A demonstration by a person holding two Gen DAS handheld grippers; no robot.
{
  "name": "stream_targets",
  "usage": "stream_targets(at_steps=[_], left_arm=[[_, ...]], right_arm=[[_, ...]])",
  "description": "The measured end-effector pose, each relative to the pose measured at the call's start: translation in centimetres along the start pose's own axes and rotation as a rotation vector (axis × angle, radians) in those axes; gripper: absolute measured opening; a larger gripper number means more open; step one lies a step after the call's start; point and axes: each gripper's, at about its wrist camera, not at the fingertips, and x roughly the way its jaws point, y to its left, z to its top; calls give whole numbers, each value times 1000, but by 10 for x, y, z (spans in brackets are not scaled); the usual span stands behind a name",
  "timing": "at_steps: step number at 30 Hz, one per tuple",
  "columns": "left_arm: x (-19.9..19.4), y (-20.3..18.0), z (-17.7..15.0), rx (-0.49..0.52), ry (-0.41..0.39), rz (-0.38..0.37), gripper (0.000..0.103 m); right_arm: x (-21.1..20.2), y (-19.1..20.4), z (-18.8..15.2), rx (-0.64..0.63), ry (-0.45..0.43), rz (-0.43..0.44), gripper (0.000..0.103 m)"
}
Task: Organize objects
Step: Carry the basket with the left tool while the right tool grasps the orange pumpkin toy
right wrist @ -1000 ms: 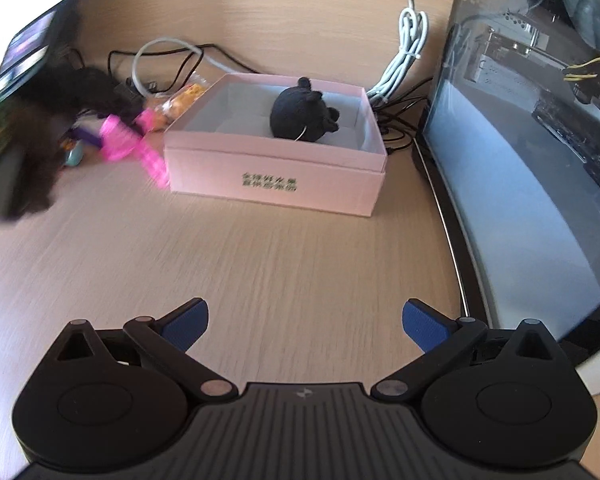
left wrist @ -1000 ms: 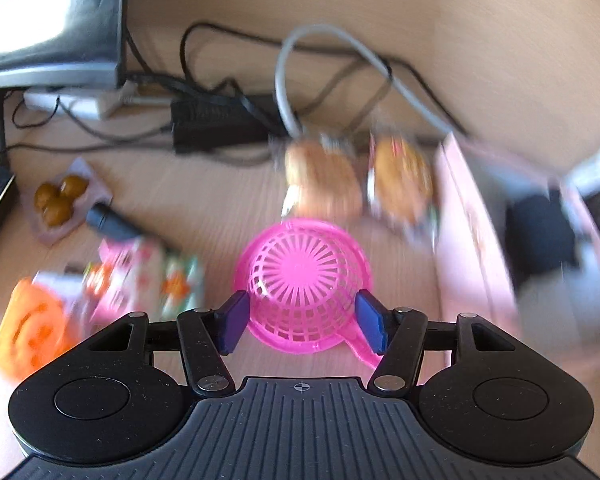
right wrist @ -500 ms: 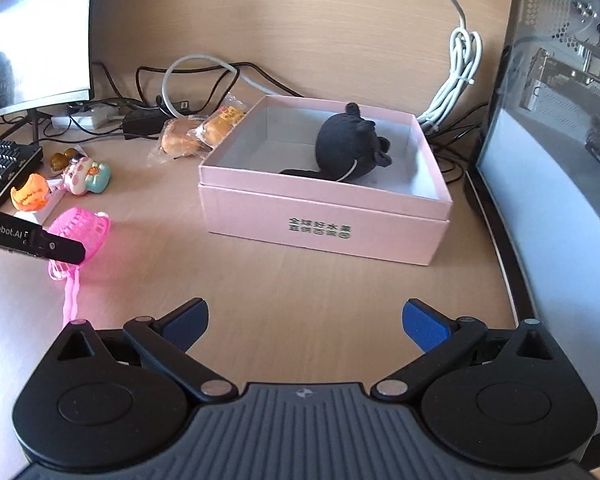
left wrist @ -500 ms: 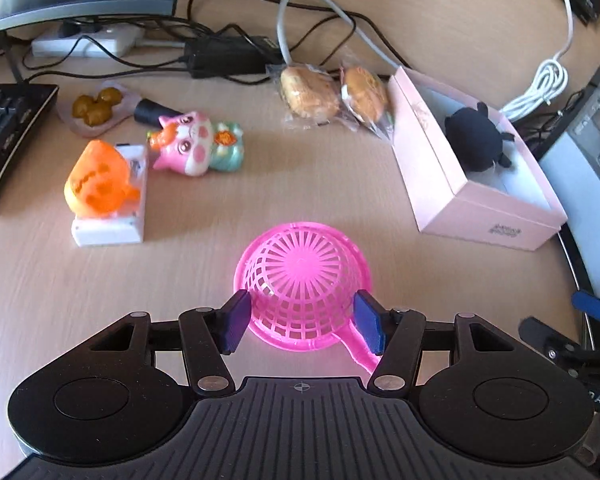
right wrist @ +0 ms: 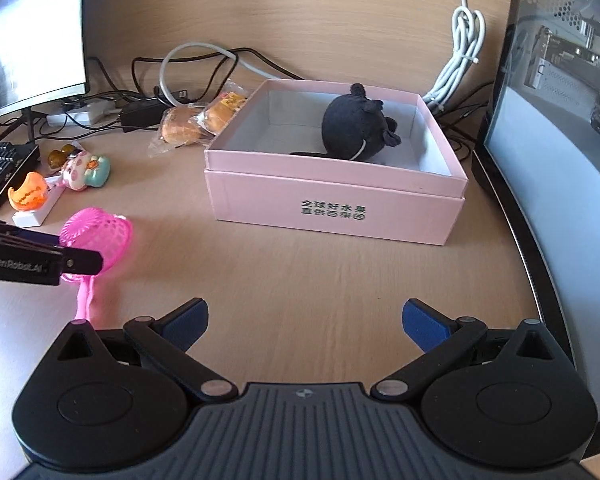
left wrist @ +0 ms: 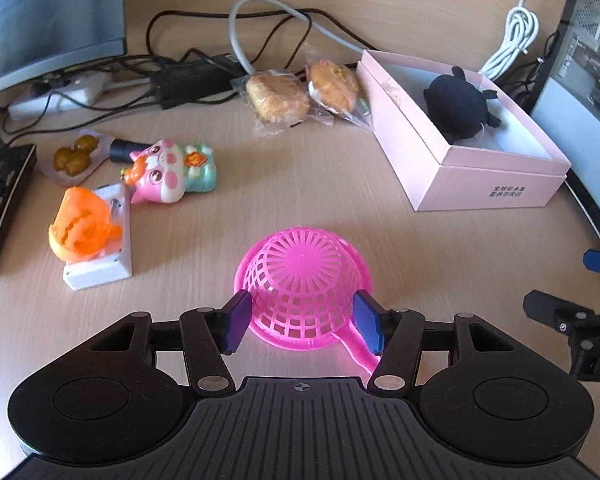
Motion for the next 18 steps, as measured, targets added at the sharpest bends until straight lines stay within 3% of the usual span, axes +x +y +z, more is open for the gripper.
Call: stream_targets(at_steps=[8, 14, 18], left_arm=[[-40, 35, -18, -51, -40, -14, 60], [-81, 87, -36, -133, -88, 34, 60], [-102, 122, -49, -180, -106, 83, 60]], right_arm=[[6, 28, 10, -66, -3, 25, 103], [10, 91, 36, -191, -66, 117, 103], [18, 148, 58, -246, -91, 237, 103]])
